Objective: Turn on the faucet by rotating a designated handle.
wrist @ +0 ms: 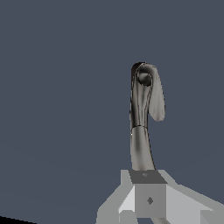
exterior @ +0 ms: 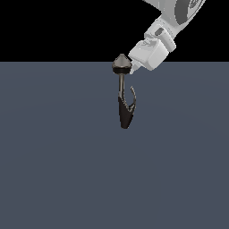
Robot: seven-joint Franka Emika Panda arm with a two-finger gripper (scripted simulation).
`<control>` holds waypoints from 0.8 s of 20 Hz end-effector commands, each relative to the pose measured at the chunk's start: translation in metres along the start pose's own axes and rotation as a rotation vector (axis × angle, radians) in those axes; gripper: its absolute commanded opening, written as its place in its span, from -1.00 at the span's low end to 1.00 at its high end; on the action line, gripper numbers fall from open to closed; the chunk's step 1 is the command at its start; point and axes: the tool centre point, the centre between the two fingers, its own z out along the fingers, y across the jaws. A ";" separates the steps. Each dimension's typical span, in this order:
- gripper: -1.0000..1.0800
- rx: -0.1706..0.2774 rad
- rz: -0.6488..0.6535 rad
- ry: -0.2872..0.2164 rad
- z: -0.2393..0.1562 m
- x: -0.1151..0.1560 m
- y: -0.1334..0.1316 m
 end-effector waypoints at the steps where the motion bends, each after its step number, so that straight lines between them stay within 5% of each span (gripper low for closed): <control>1: -1.00 0.019 0.069 -0.020 0.011 0.019 -0.006; 16: -1.00 0.064 0.254 -0.073 0.044 0.071 -0.015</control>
